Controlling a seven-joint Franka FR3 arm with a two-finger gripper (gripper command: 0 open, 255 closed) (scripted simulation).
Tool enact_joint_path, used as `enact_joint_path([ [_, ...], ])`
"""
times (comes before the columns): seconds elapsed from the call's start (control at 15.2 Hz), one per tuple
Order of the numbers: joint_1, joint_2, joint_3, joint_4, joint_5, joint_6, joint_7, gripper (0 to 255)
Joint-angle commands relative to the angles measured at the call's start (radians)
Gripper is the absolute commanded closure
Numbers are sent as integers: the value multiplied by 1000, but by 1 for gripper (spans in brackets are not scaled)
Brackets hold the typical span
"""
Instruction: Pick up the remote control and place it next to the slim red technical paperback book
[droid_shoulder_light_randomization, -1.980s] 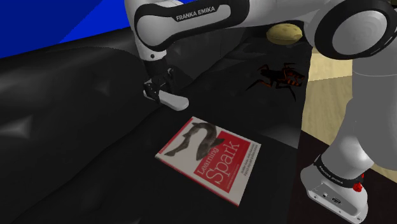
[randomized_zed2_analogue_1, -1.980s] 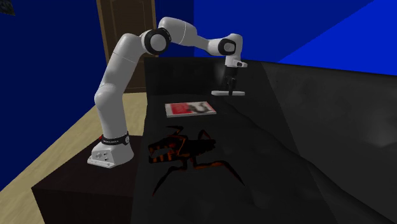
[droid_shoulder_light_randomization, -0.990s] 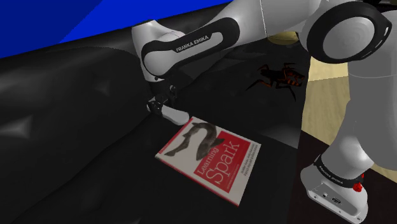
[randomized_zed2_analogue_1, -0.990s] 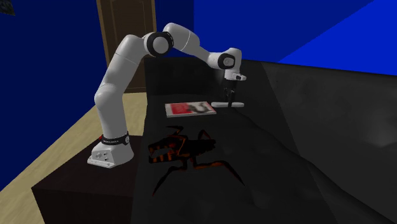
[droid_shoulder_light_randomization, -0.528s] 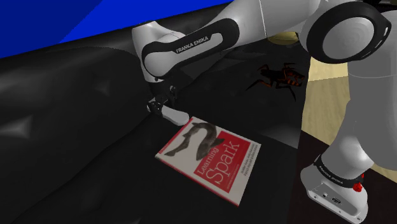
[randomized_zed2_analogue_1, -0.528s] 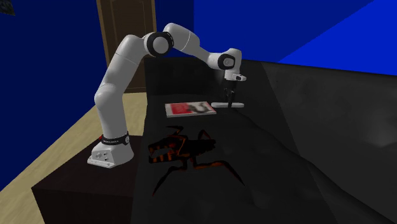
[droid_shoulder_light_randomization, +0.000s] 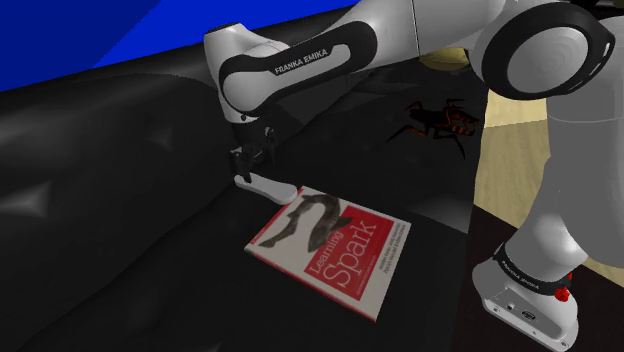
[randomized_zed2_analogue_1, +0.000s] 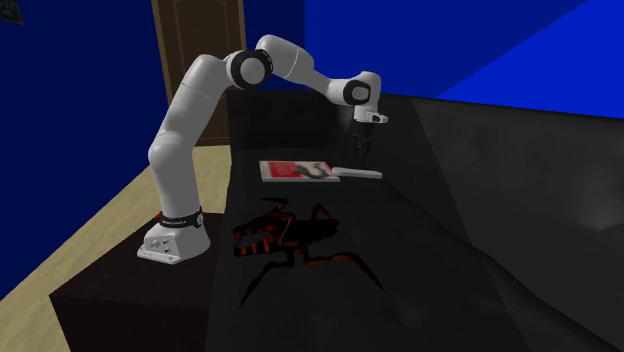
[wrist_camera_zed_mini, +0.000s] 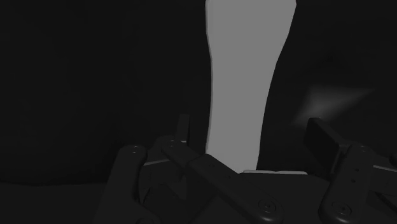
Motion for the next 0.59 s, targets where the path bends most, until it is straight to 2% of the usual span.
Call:
enact_joint_path([
  [0.0,1,-12,1,42,1,-55,0,0],
  [0.07,1,-13,1,68,1,-81,0,0],
  [0.53,1,-13,1,68,1,-81,0,0],
])
